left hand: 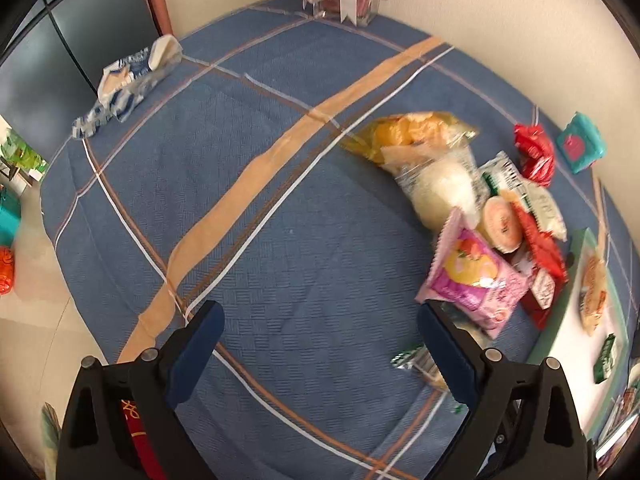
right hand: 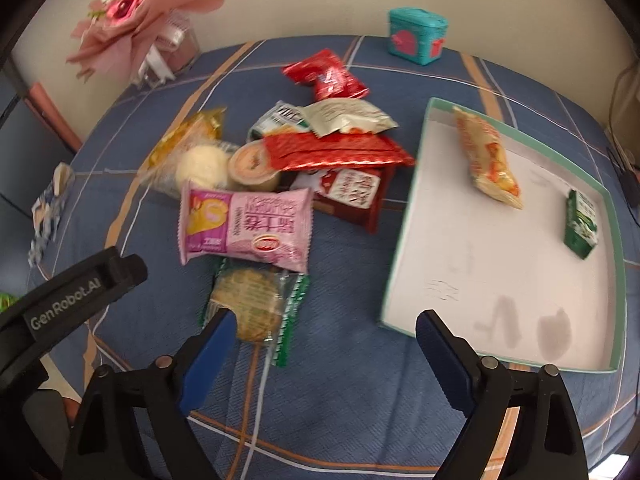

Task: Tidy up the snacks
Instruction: 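Grasp the round biscuit pack with the right tool while the left tool grasps the pink Swiss roll bag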

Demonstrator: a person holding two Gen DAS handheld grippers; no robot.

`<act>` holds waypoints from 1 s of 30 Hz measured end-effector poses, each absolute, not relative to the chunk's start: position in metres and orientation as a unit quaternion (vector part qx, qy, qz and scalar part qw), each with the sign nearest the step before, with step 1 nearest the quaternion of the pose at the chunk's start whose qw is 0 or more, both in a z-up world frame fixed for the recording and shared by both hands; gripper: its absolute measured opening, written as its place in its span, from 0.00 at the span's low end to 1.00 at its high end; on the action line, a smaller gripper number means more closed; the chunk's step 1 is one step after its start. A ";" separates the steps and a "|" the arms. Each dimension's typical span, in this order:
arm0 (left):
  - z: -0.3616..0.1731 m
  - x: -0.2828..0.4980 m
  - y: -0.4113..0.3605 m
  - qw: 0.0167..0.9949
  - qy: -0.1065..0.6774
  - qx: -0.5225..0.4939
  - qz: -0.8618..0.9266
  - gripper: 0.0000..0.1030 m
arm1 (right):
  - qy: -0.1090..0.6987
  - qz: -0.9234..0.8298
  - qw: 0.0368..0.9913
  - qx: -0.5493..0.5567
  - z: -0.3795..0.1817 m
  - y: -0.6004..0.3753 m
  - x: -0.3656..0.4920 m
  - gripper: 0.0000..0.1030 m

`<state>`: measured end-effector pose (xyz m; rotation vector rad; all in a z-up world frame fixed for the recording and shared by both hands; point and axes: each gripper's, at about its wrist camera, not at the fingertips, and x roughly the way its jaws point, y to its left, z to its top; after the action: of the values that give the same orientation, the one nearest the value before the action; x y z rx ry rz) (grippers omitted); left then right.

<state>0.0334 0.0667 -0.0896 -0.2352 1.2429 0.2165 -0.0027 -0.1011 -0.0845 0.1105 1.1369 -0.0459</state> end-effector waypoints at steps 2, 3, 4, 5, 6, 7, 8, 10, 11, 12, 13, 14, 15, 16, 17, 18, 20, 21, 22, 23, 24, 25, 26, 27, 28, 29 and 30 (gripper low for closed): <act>-0.094 0.034 0.072 0.796 0.586 -0.112 0.104 0.95 | 0.541 -0.014 0.839 0.051 -0.087 -0.094 0.000 0.90; -0.094 0.035 0.074 0.796 0.585 -0.112 0.105 0.95 | 0.543 -0.011 0.838 0.054 -0.089 -0.092 0.001 0.90; -0.093 0.036 0.076 0.797 0.584 -0.110 0.106 0.95 | 0.545 -0.008 0.837 0.058 -0.090 -0.089 0.003 0.90; -0.092 0.036 0.077 0.799 0.582 -0.107 0.107 0.95 | 0.548 -0.005 0.834 0.061 -0.093 -0.087 0.004 0.90; -0.092 0.037 0.078 0.800 0.580 -0.106 0.107 0.95 | 0.552 -0.003 0.832 0.062 -0.096 -0.085 0.006 0.90; -0.092 0.037 0.079 0.801 0.579 -0.104 0.109 0.95 | 0.554 -0.003 0.830 0.063 -0.098 -0.083 0.007 0.90; -0.092 0.038 0.080 0.802 0.579 -0.103 0.110 0.95 | 0.556 -0.003 0.829 0.062 -0.100 -0.081 0.008 0.90; -0.092 0.039 0.084 0.801 0.578 -0.102 0.115 0.95 | 0.559 -0.003 0.827 0.061 -0.103 -0.076 0.011 0.90; -0.093 0.039 0.085 0.801 0.578 -0.102 0.118 0.95 | 0.559 -0.001 0.827 0.061 -0.105 -0.074 0.012 0.90; -0.093 0.039 0.087 0.800 0.578 -0.102 0.122 0.95 | 0.559 0.001 0.827 0.061 -0.106 -0.071 0.013 0.90; -0.093 0.039 0.089 0.801 0.577 -0.101 0.126 0.95 | 0.561 0.003 0.826 0.061 -0.108 -0.069 0.015 0.90; -0.092 0.039 0.090 0.801 0.576 -0.100 0.130 0.95 | 0.562 0.005 0.825 0.061 -0.109 -0.065 0.016 0.90; -0.092 0.039 0.091 0.802 0.574 -0.099 0.135 0.95 | 0.563 0.006 0.824 0.062 -0.111 -0.063 0.016 0.90; -0.092 0.039 0.093 0.802 0.573 -0.100 0.138 0.95 | 0.563 0.007 0.824 0.063 -0.112 -0.061 0.018 0.90; -0.094 0.041 0.094 0.801 0.573 -0.100 0.140 0.95 | 0.563 0.007 0.824 0.064 -0.114 -0.059 0.019 0.90; -0.094 0.041 0.094 0.801 0.573 -0.102 0.140 0.95 | 0.563 0.008 0.824 0.065 -0.115 -0.057 0.020 0.90; -0.095 0.041 0.095 0.800 0.574 -0.102 0.141 0.95 | 0.563 0.005 0.824 0.064 -0.117 -0.055 0.022 0.90; -0.096 0.041 0.095 0.799 0.574 -0.102 0.143 0.95 | 0.564 0.003 0.823 0.065 -0.118 -0.054 0.024 0.90; -0.096 0.041 0.096 0.800 0.574 -0.103 0.144 0.95 | 0.565 0.004 0.822 0.068 -0.119 -0.054 0.023 0.90; -0.096 0.041 0.096 0.800 0.573 -0.104 0.145 0.95 | 0.568 0.006 0.820 0.072 -0.121 -0.054 0.024 0.90; -0.095 0.041 0.096 0.801 0.572 -0.104 0.147 0.95 | 0.571 0.007 0.818 0.074 -0.124 -0.052 0.029 0.90; -0.095 0.040 0.096 0.802 0.569 -0.103 0.149 0.95 | 0.574 0.006 0.816 0.074 -0.127 -0.051 0.030 0.90; -0.094 0.040 0.097 0.803 0.568 -0.102 0.150 0.95 | 0.577 0.003 0.814 0.072 -0.129 -0.050 0.030 0.90; -0.094 0.040 0.097 0.803 0.567 -0.101 0.152 0.95 | 0.579 -0.001 0.813 0.068 -0.131 -0.049 0.031 0.90; -0.094 0.039 0.097 0.803 0.566 -0.100 0.153 0.95 | 0.581 -0.003 0.811 0.065 -0.133 -0.048 0.032 0.90; -0.094 0.039 0.097 0.803 0.566 -0.100 0.156 0.95 | 0.584 -0.002 0.809 0.064 -0.136 -0.048 0.037 0.90; -0.094 0.039 0.097 0.802 0.567 -0.099 0.158 0.95 | 0.585 -0.002 0.809 0.062 -0.138 -0.047 0.038 0.90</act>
<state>0.0390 0.0969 -0.0944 -0.2125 1.2150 0.3377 0.0379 -0.0467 -0.1376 0.1327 1.2502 -0.0047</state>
